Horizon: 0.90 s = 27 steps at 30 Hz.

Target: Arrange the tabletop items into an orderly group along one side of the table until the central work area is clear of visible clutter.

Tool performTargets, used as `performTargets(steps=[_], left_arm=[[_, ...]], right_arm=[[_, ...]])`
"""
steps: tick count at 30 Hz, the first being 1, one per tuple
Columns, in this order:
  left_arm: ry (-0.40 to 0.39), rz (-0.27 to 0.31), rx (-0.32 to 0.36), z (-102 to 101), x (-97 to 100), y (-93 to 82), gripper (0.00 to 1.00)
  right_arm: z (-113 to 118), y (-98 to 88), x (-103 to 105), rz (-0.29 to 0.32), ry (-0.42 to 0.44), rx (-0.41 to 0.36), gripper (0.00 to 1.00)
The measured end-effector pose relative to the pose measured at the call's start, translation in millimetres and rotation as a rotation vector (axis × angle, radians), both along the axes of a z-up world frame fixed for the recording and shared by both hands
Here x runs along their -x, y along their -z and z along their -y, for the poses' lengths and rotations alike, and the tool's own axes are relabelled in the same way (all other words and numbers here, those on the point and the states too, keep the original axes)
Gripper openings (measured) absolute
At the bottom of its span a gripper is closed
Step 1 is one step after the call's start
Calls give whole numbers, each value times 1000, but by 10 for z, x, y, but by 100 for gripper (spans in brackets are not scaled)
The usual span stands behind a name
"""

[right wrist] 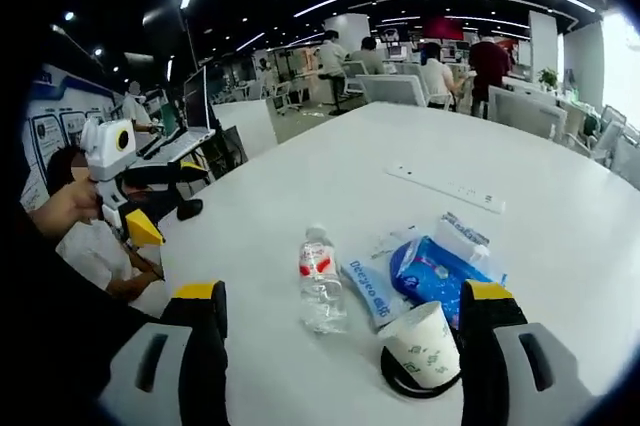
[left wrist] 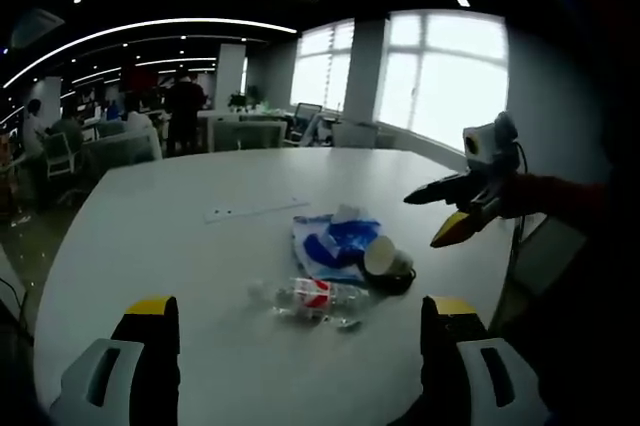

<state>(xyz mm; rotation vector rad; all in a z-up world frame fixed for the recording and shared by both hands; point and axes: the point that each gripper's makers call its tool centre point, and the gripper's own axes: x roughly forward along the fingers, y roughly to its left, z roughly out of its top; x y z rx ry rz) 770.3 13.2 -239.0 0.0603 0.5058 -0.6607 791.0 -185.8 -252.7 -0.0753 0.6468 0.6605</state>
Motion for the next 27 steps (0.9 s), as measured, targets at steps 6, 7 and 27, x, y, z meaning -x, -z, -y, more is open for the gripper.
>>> performTargets(steps=[6, 7, 27], left_arm=[[-4, -2, 1, -22, 6, 14, 99], [-4, -2, 1, -24, 5, 18, 99], [-16, -9, 8, -74, -79, 55, 99]], right_arm=[[-203, 11, -158, 2, -48, 8, 90], [-273, 21, -175, -4, -64, 12, 90], [-811, 379, -605, -71, -152, 51, 80]])
